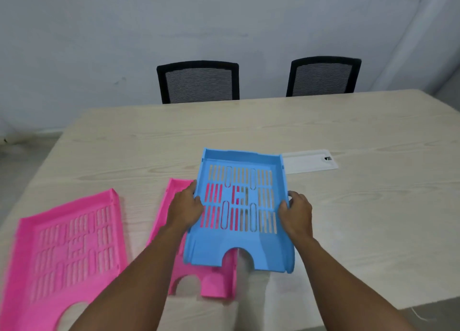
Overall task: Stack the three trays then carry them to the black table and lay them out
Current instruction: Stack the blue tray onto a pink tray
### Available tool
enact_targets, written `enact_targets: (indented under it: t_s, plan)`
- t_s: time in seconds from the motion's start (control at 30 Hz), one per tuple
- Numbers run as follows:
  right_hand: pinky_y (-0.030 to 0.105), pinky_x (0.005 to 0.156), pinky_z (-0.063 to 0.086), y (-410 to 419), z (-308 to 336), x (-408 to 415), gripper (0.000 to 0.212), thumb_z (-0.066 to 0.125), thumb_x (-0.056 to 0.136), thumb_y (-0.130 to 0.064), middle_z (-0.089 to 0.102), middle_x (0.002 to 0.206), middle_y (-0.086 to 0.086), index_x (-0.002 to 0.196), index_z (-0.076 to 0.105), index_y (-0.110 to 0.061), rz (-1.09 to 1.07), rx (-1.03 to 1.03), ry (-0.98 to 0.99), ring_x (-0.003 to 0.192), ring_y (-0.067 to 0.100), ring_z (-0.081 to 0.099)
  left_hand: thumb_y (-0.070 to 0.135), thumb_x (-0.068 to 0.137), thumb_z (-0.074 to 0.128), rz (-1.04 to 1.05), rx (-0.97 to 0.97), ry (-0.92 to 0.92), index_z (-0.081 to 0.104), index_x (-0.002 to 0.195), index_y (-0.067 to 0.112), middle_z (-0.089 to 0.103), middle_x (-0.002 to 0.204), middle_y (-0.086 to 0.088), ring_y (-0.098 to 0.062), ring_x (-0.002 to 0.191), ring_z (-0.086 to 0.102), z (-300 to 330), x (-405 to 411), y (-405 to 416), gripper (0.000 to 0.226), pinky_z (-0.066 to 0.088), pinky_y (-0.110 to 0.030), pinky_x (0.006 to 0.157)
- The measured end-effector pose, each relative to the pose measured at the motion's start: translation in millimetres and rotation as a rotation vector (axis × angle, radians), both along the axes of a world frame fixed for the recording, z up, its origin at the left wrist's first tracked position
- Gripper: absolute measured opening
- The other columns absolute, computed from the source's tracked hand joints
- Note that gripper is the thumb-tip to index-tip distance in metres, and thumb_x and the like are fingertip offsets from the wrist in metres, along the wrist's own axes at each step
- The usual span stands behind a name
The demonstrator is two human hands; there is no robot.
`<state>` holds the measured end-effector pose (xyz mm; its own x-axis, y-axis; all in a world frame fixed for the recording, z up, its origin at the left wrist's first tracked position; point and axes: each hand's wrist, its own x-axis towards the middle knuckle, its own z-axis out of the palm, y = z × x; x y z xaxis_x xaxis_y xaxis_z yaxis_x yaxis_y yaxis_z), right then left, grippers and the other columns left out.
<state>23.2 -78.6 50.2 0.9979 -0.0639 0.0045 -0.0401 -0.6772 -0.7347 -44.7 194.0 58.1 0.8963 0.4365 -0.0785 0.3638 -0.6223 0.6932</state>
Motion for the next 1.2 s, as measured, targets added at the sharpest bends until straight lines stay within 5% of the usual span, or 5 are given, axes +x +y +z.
enact_targets:
  t_s: [0.2, 0.33, 0.87, 1.07, 1.2]
  plan:
    - [0.013, 0.057, 0.040, 63, -17, -52, 0.022, 0.055, 0.096, -0.012, 0.059, 0.096, 0.005, 0.115, 0.065, -0.007, 0.025, 0.041, 0.029, 0.073, 0.007, 0.056, 0.010, 0.093, 0.043, -0.036, 0.005, 0.066, 0.051, 0.139, 0.029, 0.073, 0.100, -0.005, -0.027, 0.082, 0.068, -6, -51, 67, 0.051, 0.058, -0.040, 0.072]
    - [0.007, 0.053, 0.042, 82, -25, -74, 0.017, 0.061, 0.096, -0.023, 0.060, 0.094, -0.004, 0.113, 0.061, -0.017, 0.015, 0.095, 0.091, 0.070, 0.003, 0.062, 0.012, 0.097, 0.043, -0.053, -0.014, 0.105, 0.045, 0.145, 0.027, 0.073, 0.102, -0.005, -0.025, 0.080, 0.069, -15, -69, 87, 0.051, 0.060, -0.042, 0.072]
    - [0.004, 0.050, 0.039, 107, -43, -85, 0.021, 0.062, 0.095, -0.032, 0.058, 0.102, -0.009, 0.114, 0.057, -0.026, 0.019, 0.058, 0.151, 0.070, 0.001, 0.061, 0.022, 0.102, 0.040, -0.039, -0.069, 0.150, 0.036, 0.149, 0.033, 0.072, 0.103, -0.004, -0.020, 0.077, 0.072, -38, -78, 111, 0.049, 0.063, -0.046, 0.071]
    - [0.005, 0.048, 0.036, 111, -49, -73, 0.026, 0.061, 0.096, -0.032, 0.055, 0.101, -0.009, 0.120, 0.058, -0.023, 0.031, -0.017, 0.147, 0.067, 0.000, 0.058, 0.017, 0.104, 0.039, 0.041, -0.198, 0.075, 0.045, 0.142, 0.024, 0.071, 0.100, -0.005, -0.015, 0.072, 0.071, -50, -74, 106, 0.040, 0.062, -0.038, 0.063]
    - [0.011, 0.051, 0.037, 112, -49, -62, 0.030, 0.061, 0.095, -0.033, 0.057, 0.101, -0.008, 0.123, 0.057, -0.021, 0.025, -0.109, 0.172, 0.071, 0.006, 0.057, 0.018, 0.104, 0.037, 0.117, -0.198, 0.112, 0.047, 0.135, 0.016, 0.065, 0.089, -0.001, -0.010, 0.065, 0.064, -51, -68, 96, 0.033, 0.047, -0.024, 0.048]
